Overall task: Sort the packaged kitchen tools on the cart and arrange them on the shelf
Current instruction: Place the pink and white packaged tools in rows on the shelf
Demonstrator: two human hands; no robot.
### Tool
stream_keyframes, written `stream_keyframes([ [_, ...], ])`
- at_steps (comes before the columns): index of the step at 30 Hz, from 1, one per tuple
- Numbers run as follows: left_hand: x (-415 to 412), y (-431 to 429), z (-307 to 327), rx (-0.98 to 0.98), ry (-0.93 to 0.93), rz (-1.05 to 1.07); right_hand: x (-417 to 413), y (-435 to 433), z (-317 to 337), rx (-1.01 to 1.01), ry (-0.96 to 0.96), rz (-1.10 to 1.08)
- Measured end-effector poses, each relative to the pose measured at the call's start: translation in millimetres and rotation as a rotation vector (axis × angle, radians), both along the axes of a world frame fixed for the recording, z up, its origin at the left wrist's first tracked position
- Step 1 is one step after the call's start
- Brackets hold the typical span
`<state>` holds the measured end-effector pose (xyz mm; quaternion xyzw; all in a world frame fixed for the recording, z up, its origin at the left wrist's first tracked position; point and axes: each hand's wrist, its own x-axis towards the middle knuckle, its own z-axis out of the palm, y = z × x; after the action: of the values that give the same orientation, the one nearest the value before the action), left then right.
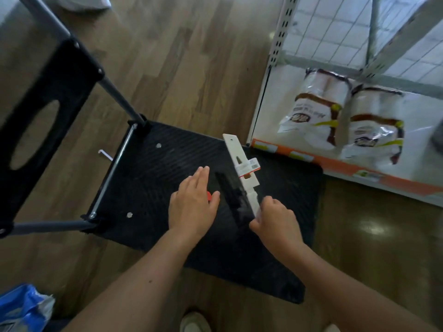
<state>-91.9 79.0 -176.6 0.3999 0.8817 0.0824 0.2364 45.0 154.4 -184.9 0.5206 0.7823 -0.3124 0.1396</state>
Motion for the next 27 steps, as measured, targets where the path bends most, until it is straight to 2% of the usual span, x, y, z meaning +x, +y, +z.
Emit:
stream_keyframes([
  [6, 35.6, 23.4, 94.3, -0.022, 0.04, -0.085, 45.9, 26.7, 103.5, -0.009, 0.072, -0.091],
  [18, 115.7, 87.2, 266.0, 0.041, 0.189, -0.364, 135.0, 90.9, 284.9, 0.183, 0.137, -0.186],
  [24, 169.1, 105.5, 341.9, 0.07, 0.21, -0.467, 197.9, 98.9, 349.9, 0.161, 0.158, -0.264],
  [27, 196.5, 119.2, 377.0, 0.113, 0.223, -0.49, 233.0, 102.7, 386.7, 0.185, 0.106, -0.272],
])
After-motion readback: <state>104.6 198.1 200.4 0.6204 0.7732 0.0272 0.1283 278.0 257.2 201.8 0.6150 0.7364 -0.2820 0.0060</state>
